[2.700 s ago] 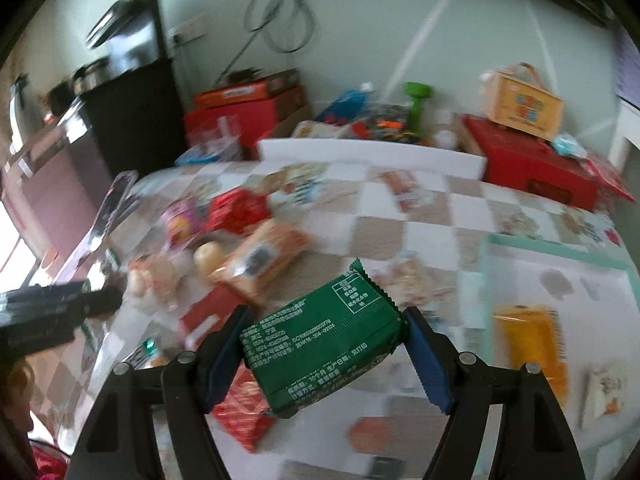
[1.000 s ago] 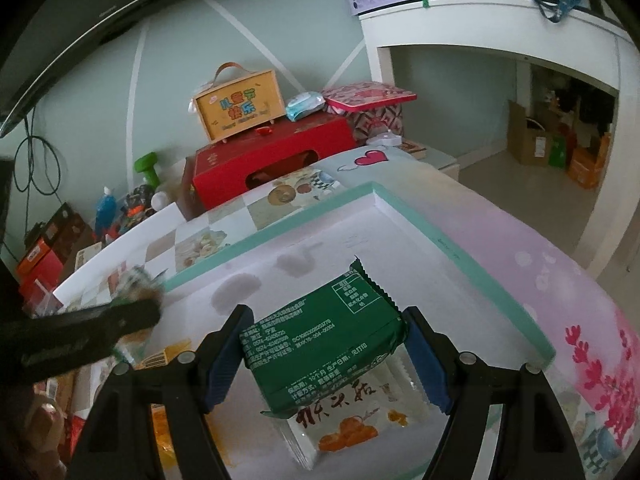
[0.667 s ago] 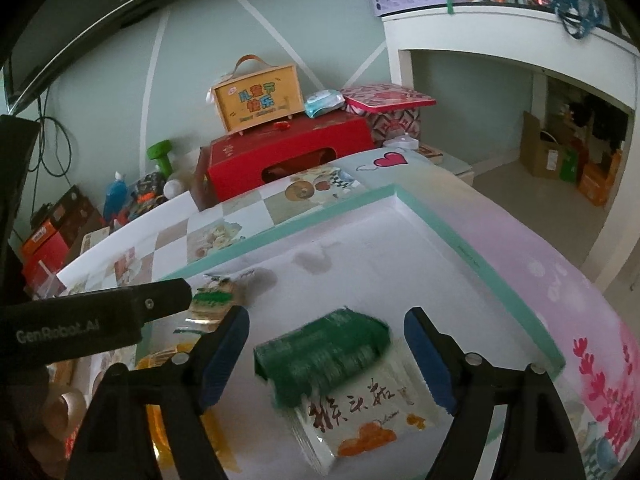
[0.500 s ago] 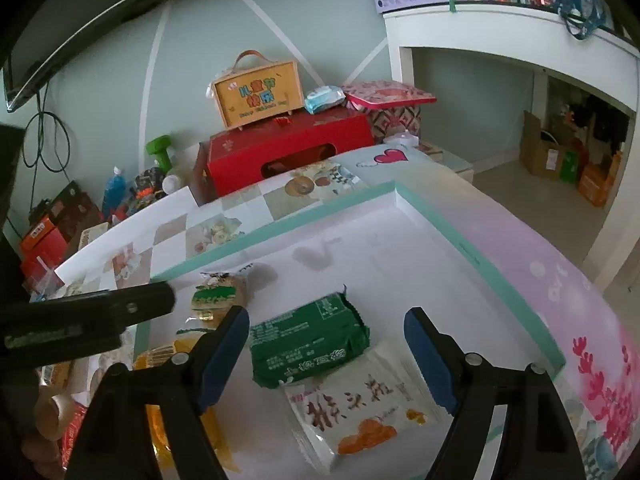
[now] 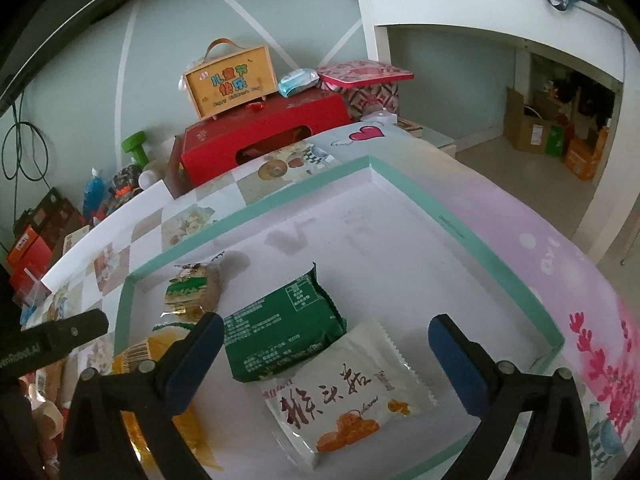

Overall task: Organize snacks
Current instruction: 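Move both tools back over the remaining snacks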

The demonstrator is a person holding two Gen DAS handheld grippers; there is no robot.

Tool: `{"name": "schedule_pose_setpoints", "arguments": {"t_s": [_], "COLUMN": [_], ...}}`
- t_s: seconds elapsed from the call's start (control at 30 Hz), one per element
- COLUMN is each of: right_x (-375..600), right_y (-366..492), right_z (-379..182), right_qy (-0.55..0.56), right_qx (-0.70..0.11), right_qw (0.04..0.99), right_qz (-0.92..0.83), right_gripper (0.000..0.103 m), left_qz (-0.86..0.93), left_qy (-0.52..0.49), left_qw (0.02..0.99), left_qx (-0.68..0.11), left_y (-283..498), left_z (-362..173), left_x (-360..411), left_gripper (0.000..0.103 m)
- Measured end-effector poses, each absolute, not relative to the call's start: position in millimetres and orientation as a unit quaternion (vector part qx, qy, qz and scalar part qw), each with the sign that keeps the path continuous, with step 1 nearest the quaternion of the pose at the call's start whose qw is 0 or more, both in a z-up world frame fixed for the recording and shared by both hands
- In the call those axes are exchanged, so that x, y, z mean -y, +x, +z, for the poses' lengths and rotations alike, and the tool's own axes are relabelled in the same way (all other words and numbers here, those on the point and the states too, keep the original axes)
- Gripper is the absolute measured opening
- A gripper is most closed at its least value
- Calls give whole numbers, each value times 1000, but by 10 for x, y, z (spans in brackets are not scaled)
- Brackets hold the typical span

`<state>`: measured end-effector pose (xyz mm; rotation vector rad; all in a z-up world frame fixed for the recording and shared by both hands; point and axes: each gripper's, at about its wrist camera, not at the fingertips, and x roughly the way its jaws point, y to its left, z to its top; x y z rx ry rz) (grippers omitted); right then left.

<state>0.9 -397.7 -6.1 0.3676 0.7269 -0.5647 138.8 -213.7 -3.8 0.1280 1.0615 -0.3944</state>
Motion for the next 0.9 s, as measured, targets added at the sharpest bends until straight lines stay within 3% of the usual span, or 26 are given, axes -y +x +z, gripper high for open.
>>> {"name": "schedule_pose_setpoints", "arguments": {"t_s": [0.4,0.9], "right_x": [3944,3385], "right_y": [10,301], "right_z": [-46,55], "right_qy": [167,137], "right_qx": [-353,-374], "right_qw": [878,893], "right_qz": [-277,-209], "right_gripper": [103,103], "left_qz": [-183,-80], "left_qy": [-6,-9], "left_qw": [843,855], "left_qx": [-506,-513], "left_y": [1140,952], "left_z": [85,51], "left_x": [1563,411], "left_gripper": [101,101]}}
